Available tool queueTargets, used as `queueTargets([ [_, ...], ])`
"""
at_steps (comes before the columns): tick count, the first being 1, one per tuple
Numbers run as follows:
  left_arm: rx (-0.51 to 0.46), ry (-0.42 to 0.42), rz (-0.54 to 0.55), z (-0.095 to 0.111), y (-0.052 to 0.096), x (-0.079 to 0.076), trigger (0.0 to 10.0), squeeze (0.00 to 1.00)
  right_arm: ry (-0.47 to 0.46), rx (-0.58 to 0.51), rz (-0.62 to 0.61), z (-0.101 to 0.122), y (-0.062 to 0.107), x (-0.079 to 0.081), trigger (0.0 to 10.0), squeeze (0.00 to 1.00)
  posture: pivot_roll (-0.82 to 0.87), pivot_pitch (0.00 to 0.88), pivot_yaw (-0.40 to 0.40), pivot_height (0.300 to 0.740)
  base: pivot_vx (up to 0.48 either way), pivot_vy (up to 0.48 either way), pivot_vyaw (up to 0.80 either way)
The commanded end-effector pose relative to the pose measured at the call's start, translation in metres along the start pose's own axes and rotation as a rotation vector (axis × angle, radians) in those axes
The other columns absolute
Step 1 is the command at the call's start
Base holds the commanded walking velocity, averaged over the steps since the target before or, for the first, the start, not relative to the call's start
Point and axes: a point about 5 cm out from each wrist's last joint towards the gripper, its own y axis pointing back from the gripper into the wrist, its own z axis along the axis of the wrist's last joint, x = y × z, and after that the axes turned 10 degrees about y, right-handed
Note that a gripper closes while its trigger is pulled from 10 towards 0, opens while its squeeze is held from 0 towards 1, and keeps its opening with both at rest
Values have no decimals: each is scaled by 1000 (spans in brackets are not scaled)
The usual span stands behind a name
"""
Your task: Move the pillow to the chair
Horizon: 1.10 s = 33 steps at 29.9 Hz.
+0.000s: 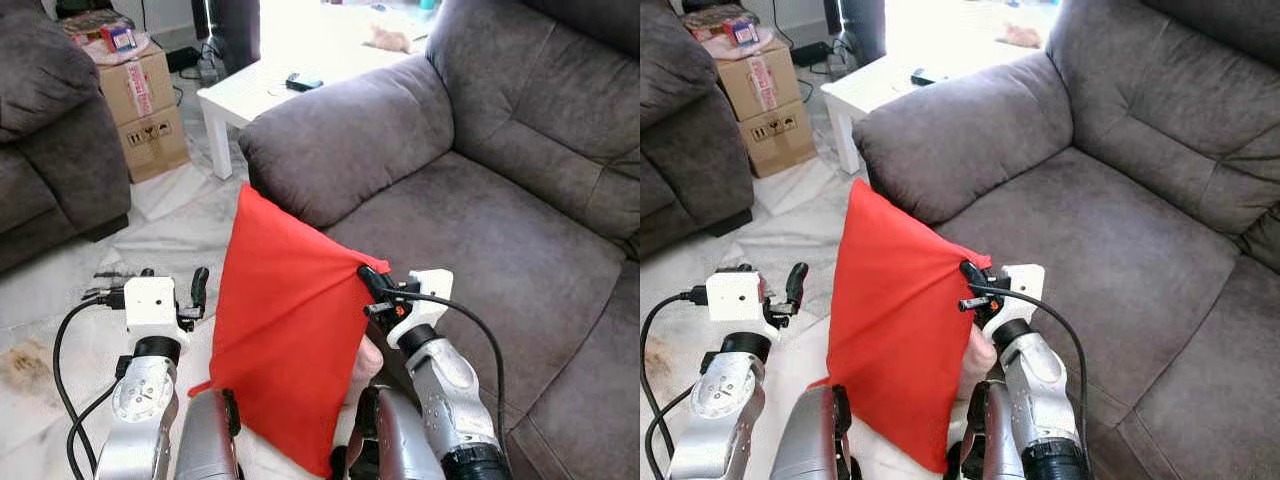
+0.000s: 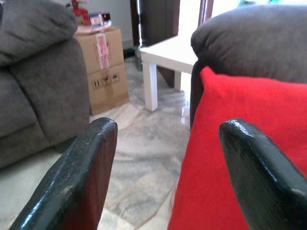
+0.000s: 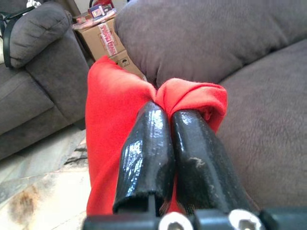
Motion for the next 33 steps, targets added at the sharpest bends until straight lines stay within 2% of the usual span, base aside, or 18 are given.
queueTargets([
  [1,3,10,-21,-2,2,-2,10000,0,60,-140,-35,33,-2,-9,10000,0,170,40,-112,578,0,0,0],
  [6,-9,23,-55,0,-1,-7,10000,0,60,-134,-40,34,-5,-2,10000,0,169,17,-105,578,0,0,0],
  [12,-8,30,-62,-2,-1,-11,10000,0,68,-133,-30,36,-5,-2,10000,0,169,5,-106,578,0,0,0],
  [30,-6,40,-67,-4,0,-11,10000,0,60,-133,-33,38,-9,2,10000,0,163,6,-103,578,0,0,0],
  [33,-8,40,-66,-4,-1,-11,10000,0,61,-135,-36,39,-10,2,10000,0,168,14,-105,590,0,0,0],
])
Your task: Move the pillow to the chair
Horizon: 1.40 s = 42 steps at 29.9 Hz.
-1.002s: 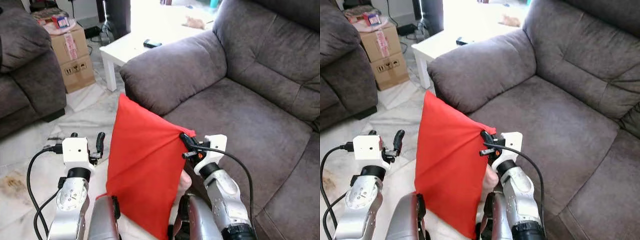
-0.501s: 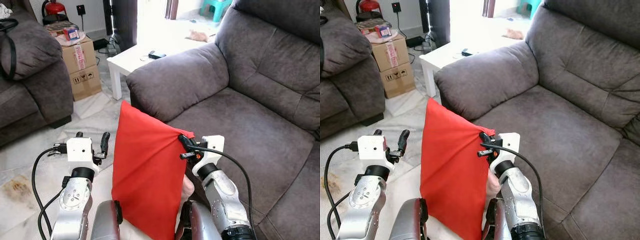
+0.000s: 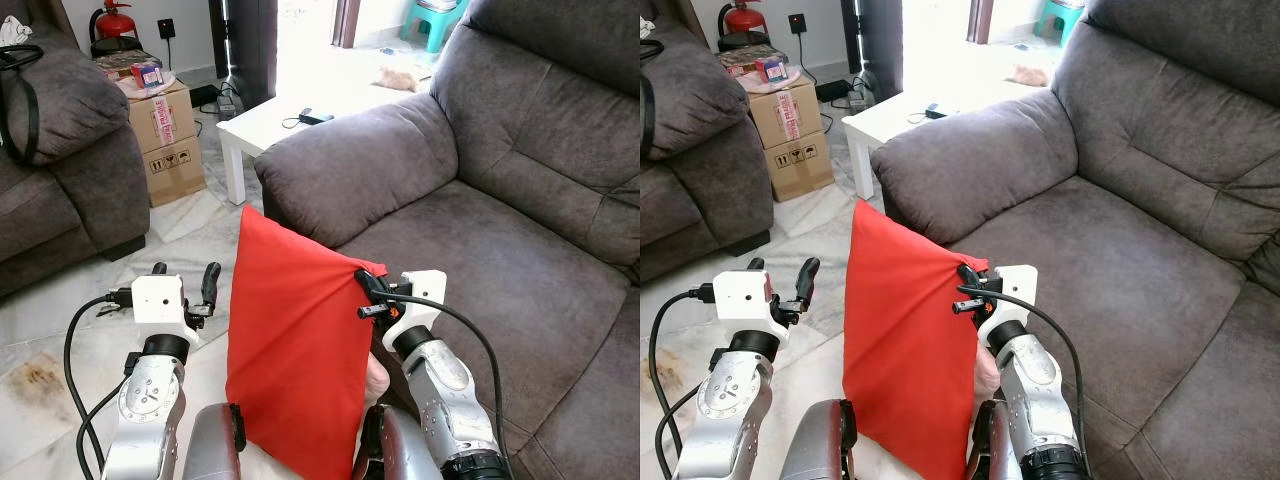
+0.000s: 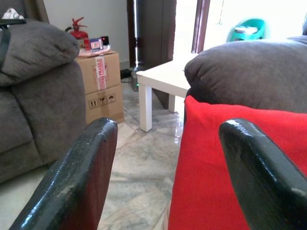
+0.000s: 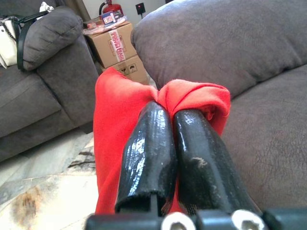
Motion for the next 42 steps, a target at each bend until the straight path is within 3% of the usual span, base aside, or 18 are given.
queueTargets([
  [1,1,0,-12,-1,-2,-2,10000,0,44,-174,-20,40,-8,-6,10000,0,168,20,-106,594,0,0,0],
  [23,1,2,4,-1,0,-1,10000,0,42,-172,-23,41,-11,-5,10000,0,163,68,-112,729,0,0,0],
  [42,-7,-4,7,2,-2,2,10000,0,38,-171,-29,40,-14,-5,10000,0,177,67,-103,740,0,0,0],
])
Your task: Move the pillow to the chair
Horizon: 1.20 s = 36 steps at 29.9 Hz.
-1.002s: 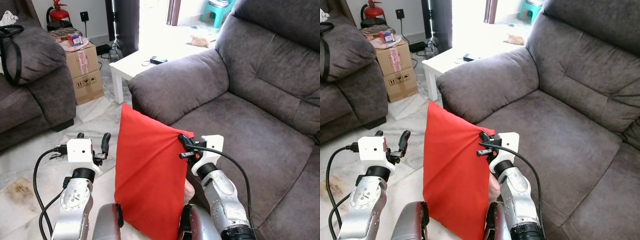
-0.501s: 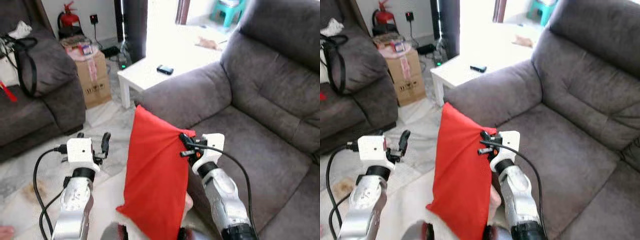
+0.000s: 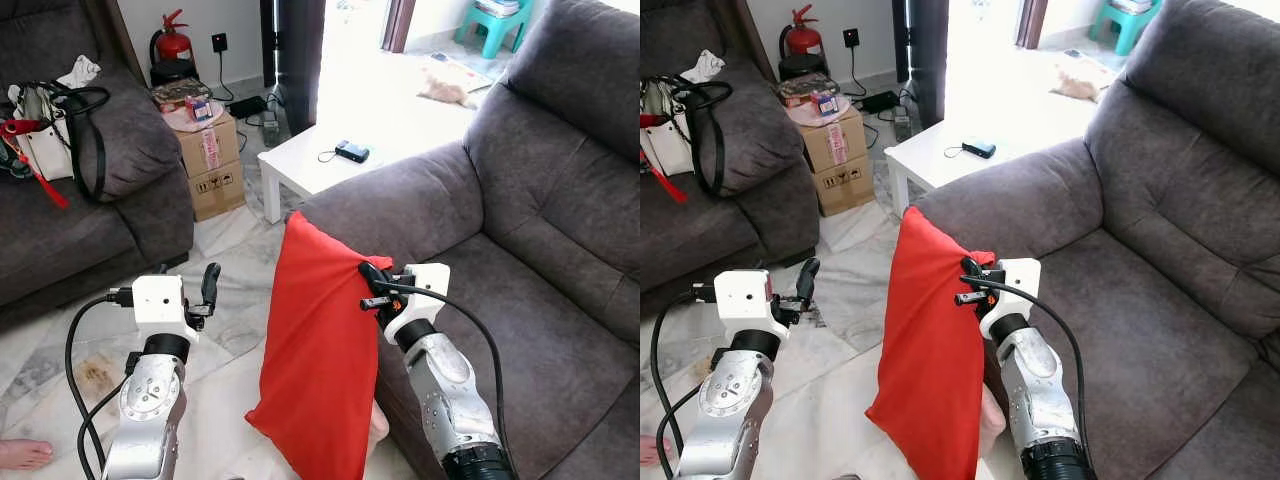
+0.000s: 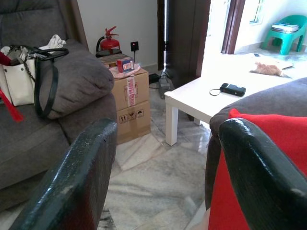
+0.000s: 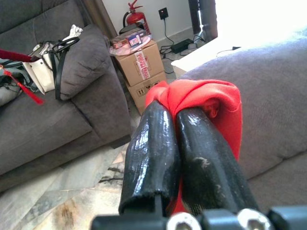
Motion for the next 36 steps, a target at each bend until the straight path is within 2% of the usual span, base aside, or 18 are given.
queueTargets([
  [1,-5,-6,-1,2,0,1,10000,0,28,-162,-4,34,-9,-2,10000,0,177,67,-103,740,0,0,0],
  [4,-6,-10,0,3,1,3,10000,0,19,-159,5,33,-10,0,10000,0,182,69,-99,740,0,0,0],
  [8,-3,-15,2,3,1,5,10000,0,14,-152,91,35,-12,7,10000,0,180,68,-94,740,0,0,0],
  [10,-1,-17,-2,3,1,5,10000,0,45,-151,116,36,-10,7,10000,0,177,67,-91,740,0,0,0],
  [17,5,-13,-14,2,0,2,10000,0,47,-144,53,33,-8,-4,10000,0,173,64,-86,740,0,0,0],
  [36,7,22,-39,-2,3,-9,10000,0,50,-128,33,32,-11,-10,10000,0,167,53,-109,740,0,0,0],
])
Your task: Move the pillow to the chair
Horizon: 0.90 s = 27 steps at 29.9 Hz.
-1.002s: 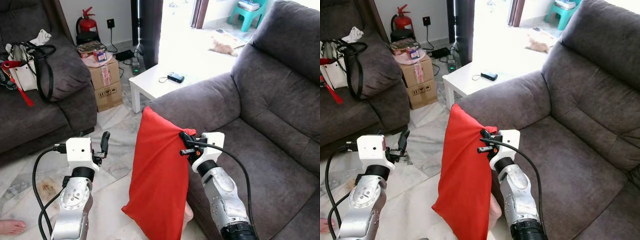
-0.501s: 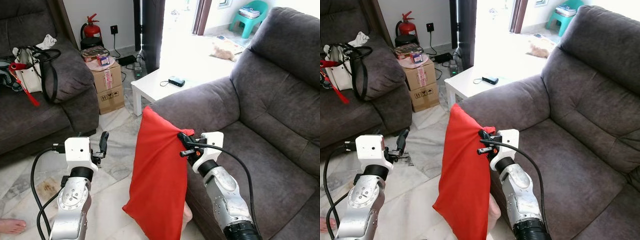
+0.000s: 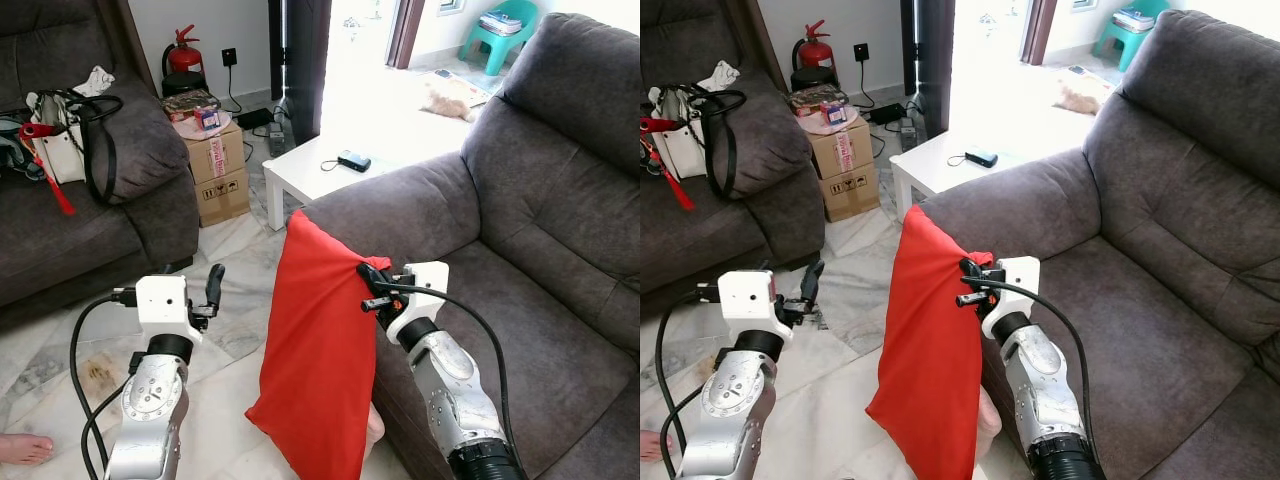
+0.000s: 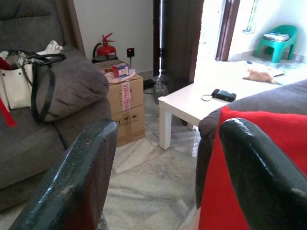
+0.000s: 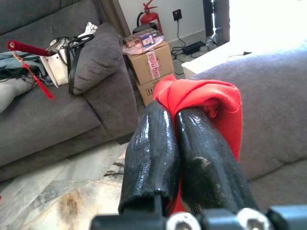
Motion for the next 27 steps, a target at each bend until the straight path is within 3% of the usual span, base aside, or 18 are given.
queueTargets([
  [1,-3,8,-11,0,2,-3,10000,0,35,-145,-15,32,-10,-6,10000,0,168,52,-109,740,-255,0,0],
  [21,-7,13,-20,-1,-1,-8,10000,0,46,-135,-24,32,-12,-9,10000,0,164,58,-117,740,-298,0,0],
  [27,0,0,-1,-2,-1,-6,10000,0,47,-131,-28,31,-13,-10,10000,0,163,63,-120,740,0,0,0],
])
